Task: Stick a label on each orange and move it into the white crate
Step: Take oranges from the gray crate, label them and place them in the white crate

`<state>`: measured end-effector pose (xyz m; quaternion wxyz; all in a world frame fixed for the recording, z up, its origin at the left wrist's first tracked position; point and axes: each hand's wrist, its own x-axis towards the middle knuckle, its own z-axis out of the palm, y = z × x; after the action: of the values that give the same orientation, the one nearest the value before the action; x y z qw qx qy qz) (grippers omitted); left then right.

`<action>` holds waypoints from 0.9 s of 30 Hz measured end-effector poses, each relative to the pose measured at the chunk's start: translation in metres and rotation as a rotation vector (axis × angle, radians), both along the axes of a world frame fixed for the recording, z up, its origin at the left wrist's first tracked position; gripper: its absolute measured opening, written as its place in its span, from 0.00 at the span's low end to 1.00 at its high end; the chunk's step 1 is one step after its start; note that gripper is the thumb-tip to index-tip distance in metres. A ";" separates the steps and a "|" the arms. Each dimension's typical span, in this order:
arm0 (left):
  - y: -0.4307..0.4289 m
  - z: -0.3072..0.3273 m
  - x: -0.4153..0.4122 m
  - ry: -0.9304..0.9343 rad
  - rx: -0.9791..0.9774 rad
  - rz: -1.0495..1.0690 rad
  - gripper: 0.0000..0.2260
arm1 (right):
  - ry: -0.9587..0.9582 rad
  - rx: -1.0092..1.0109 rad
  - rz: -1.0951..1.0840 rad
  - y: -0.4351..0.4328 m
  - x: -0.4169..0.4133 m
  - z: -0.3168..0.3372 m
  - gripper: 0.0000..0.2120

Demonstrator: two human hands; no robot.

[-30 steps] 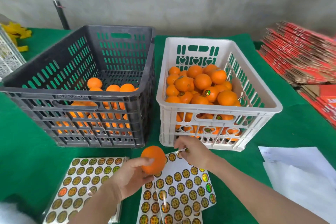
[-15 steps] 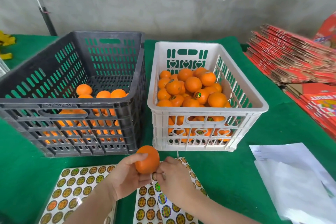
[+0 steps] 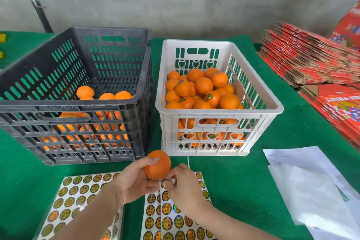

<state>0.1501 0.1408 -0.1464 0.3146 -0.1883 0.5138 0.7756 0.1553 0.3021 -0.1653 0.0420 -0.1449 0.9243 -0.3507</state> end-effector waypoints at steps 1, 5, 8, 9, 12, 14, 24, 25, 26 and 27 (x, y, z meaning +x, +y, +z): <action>0.000 0.000 -0.001 0.005 -0.004 -0.010 0.39 | -0.002 0.000 -0.006 0.000 0.001 0.000 0.05; 0.000 -0.001 0.001 0.019 -0.023 -0.056 0.42 | -0.036 0.017 0.013 0.000 0.001 0.000 0.05; 0.001 -0.001 0.003 0.030 -0.016 -0.079 0.48 | -0.061 -0.014 -0.005 0.002 0.001 -0.001 0.03; 0.002 0.000 0.002 0.026 -0.013 -0.081 0.48 | -0.071 -0.038 -0.010 0.004 0.001 -0.001 0.03; 0.000 0.002 -0.001 0.013 -0.025 -0.080 0.47 | -0.106 -0.140 0.019 0.007 0.004 0.000 0.04; -0.003 0.001 -0.001 0.020 -0.078 -0.097 0.44 | -0.163 -0.183 0.019 0.010 0.008 0.000 0.10; -0.005 0.018 0.001 0.340 -0.349 -0.182 0.38 | -0.334 -0.445 -0.149 0.038 -0.011 0.030 0.09; -0.003 0.020 0.002 0.345 -0.308 -0.158 0.38 | -0.329 -0.479 -0.140 0.040 -0.014 0.036 0.09; -0.001 0.023 0.003 0.342 -0.256 -0.132 0.38 | -0.325 -0.515 -0.123 0.041 -0.017 0.043 0.09; 0.001 0.024 0.003 0.332 -0.196 -0.103 0.39 | -0.325 -0.546 -0.094 0.043 -0.019 0.050 0.09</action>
<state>0.1532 0.1414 -0.1221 0.2449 -0.0610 0.6407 0.7252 0.1361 0.3446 -0.1155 0.1323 -0.0502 0.7831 -0.6056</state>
